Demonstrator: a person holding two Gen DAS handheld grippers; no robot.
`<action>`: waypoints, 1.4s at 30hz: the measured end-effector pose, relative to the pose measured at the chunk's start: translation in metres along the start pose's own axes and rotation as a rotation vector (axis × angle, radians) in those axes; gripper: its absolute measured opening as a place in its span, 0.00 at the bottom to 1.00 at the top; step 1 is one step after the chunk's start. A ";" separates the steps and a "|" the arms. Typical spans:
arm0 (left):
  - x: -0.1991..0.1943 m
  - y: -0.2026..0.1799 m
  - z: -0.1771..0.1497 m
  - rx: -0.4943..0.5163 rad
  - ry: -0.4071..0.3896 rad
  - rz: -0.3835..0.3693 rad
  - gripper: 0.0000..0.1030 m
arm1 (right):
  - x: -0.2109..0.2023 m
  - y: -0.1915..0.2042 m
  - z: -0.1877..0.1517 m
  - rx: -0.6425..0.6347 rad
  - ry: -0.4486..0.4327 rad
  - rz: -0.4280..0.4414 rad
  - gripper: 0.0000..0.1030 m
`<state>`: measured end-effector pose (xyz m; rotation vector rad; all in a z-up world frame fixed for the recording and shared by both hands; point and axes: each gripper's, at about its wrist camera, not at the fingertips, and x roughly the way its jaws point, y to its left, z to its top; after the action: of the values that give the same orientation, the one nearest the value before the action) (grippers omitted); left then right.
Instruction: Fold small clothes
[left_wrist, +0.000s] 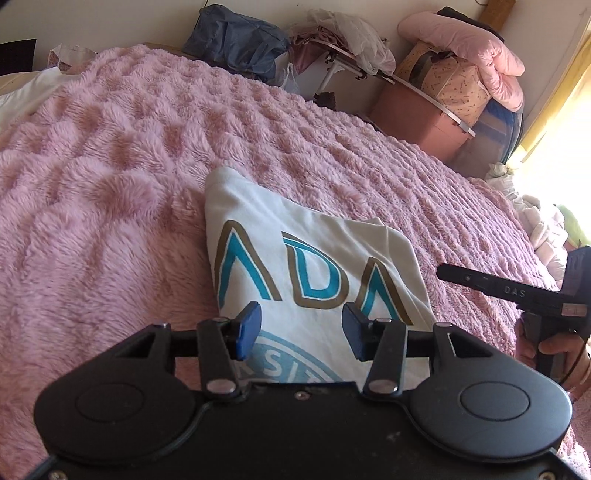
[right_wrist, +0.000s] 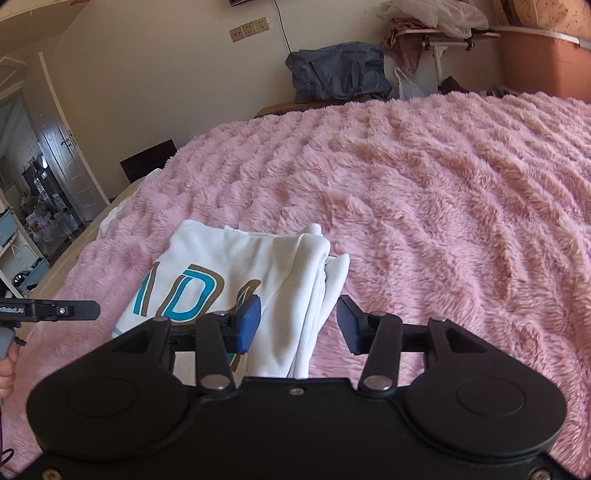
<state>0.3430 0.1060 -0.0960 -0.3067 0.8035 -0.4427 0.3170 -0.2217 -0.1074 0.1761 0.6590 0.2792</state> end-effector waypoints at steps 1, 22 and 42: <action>0.004 -0.004 -0.004 -0.005 0.007 -0.014 0.50 | 0.005 0.000 0.003 -0.003 -0.008 -0.013 0.46; 0.039 -0.010 -0.053 -0.073 -0.015 0.011 0.51 | 0.100 -0.008 0.010 -0.047 0.027 -0.089 0.14; -0.018 -0.023 -0.121 -0.191 0.021 0.059 0.53 | -0.022 0.033 -0.092 -0.105 0.086 0.079 0.16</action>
<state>0.2358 0.0833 -0.1552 -0.4552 0.8752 -0.3151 0.2359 -0.1903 -0.1577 0.0903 0.7215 0.3983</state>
